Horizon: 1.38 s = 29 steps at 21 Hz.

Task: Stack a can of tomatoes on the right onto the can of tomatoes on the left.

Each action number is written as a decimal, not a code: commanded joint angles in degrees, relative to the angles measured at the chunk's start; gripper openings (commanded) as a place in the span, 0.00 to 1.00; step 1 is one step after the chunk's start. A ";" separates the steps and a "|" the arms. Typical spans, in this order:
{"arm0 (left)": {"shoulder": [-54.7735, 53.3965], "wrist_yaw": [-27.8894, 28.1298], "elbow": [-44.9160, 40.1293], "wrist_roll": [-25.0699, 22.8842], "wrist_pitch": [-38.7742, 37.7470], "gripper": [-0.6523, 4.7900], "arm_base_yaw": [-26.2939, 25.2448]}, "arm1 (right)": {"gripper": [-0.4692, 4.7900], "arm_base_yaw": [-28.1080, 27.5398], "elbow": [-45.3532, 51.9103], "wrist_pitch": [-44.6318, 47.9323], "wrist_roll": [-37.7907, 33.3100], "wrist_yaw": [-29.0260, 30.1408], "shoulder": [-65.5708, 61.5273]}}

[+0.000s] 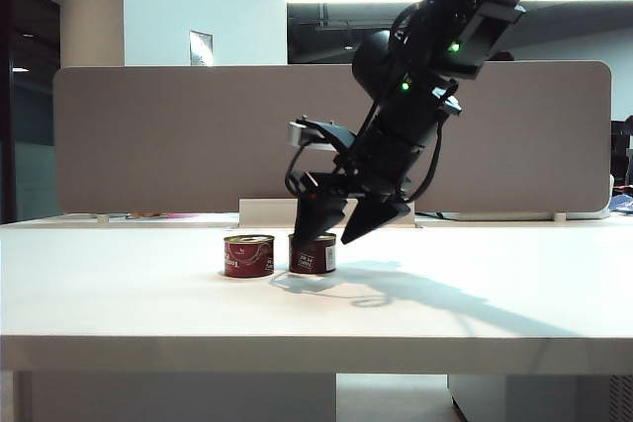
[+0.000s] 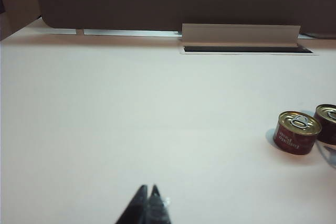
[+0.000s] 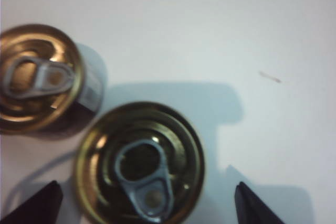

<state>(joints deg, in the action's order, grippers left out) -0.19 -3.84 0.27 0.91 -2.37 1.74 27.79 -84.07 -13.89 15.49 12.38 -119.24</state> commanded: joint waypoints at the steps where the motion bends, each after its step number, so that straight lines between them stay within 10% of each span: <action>1: -0.04 -0.02 0.17 -0.07 0.70 0.11 -0.07 | 1.00 0.04 -0.33 2.73 0.00 -0.81 -0.55; 15: -0.04 -0.02 0.17 -0.07 0.68 0.11 -0.07 | 1.00 0.63 -0.35 9.55 -0.11 -0.85 -4.70; 24: -0.04 -0.02 0.17 -0.07 0.66 0.11 -0.07 | 0.60 0.74 -0.35 10.91 -0.04 -0.92 -4.70; 29: -0.04 -0.02 0.17 -0.04 0.66 0.11 -0.07 | 0.54 0.74 -0.44 10.80 0.00 -0.94 -2.73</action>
<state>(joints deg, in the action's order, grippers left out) -0.16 -3.84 0.27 0.91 -2.37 1.74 28.42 -84.12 -4.45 15.49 11.44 -123.81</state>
